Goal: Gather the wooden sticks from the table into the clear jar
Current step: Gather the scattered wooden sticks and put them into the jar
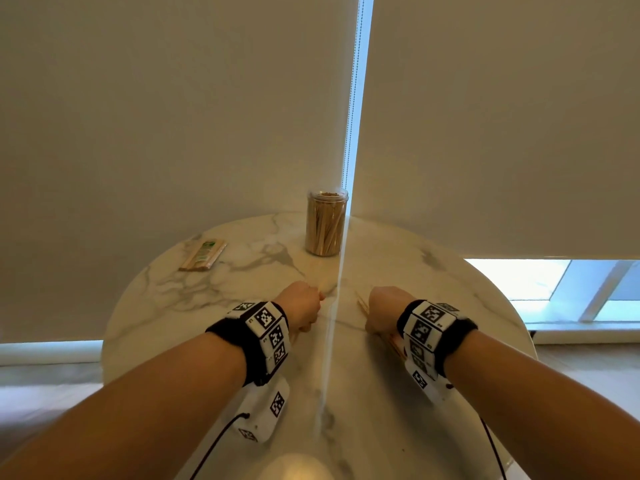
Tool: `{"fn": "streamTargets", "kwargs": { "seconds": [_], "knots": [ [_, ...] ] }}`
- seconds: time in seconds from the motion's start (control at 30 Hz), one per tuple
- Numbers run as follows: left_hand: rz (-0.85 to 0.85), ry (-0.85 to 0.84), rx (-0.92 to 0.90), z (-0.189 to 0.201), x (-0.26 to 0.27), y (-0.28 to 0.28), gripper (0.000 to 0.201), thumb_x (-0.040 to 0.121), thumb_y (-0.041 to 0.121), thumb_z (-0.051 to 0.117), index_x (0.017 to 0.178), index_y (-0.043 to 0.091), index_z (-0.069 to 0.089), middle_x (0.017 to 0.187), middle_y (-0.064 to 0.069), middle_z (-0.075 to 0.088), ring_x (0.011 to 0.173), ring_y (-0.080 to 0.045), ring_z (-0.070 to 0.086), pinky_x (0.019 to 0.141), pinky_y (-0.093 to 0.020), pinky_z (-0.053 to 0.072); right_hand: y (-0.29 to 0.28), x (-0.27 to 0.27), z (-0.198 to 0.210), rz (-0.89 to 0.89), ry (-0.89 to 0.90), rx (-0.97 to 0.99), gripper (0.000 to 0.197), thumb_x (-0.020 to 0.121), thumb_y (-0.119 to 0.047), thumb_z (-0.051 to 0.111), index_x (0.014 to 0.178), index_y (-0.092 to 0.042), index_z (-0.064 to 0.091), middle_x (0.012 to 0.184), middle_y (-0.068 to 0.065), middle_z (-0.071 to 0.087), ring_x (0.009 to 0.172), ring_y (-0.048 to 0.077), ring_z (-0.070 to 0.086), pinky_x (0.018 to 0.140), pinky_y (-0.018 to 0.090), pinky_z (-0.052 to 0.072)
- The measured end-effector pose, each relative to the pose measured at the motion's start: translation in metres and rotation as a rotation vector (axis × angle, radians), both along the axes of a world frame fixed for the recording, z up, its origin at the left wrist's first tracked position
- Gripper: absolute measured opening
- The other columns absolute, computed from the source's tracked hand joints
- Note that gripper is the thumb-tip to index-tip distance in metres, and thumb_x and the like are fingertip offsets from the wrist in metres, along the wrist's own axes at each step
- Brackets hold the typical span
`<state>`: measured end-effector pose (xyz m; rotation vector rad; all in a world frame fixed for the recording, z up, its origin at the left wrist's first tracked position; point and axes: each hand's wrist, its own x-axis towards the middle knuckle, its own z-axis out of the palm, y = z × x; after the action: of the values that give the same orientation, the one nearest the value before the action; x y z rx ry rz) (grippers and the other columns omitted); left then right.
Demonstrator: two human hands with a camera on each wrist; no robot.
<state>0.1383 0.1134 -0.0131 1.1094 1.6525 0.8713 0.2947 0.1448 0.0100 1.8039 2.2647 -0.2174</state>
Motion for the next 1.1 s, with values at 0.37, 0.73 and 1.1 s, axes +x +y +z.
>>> {"fn": "streamTargets", "kwargs": {
  "seconds": [0.37, 0.73, 1.1],
  "knots": [
    [0.015, -0.082, -0.050, -0.003, 0.013, -0.020, 0.015, 0.104, 0.021, 0.037, 0.107, 0.010, 0.046, 0.067, -0.004, 0.034, 0.051, -0.015, 0.031, 0.046, -0.023, 0.024, -0.007, 0.004, -0.002, 0.063, 0.075, 0.066, 0.030, 0.095, -0.022, 0.064, 0.118, -0.002, 0.063, 0.118, 0.012, 0.066, 0.108, 0.028, 0.064, 0.088, 0.031, 0.052],
    [0.046, -0.106, -0.033, 0.003, 0.005, -0.033, 0.023, 0.100, 0.000, 0.036, 0.091, 0.002, 0.057, 0.070, -0.009, 0.055, 0.055, -0.016, 0.042, 0.050, -0.025, 0.033, -0.010, 0.004, -0.003, -0.016, 0.194, -0.029, 0.030, 0.090, -0.031, 0.067, 0.105, -0.006, 0.066, 0.094, 0.004, 0.068, 0.088, 0.021, 0.068, 0.077, 0.028, 0.056],
    [0.162, -0.476, 0.139, 0.022, 0.021, -0.041, 0.042, 0.109, 0.034, 0.022, 0.108, 0.010, 0.057, 0.080, -0.015, 0.074, 0.074, -0.032, 0.072, 0.073, -0.045, 0.060, -0.033, -0.016, 0.013, 0.039, 1.188, -0.101, 0.021, 0.090, -0.024, 0.071, 0.089, -0.003, 0.074, 0.075, 0.009, 0.076, 0.063, 0.014, 0.071, 0.061, 0.022, 0.057]
  ]
}}
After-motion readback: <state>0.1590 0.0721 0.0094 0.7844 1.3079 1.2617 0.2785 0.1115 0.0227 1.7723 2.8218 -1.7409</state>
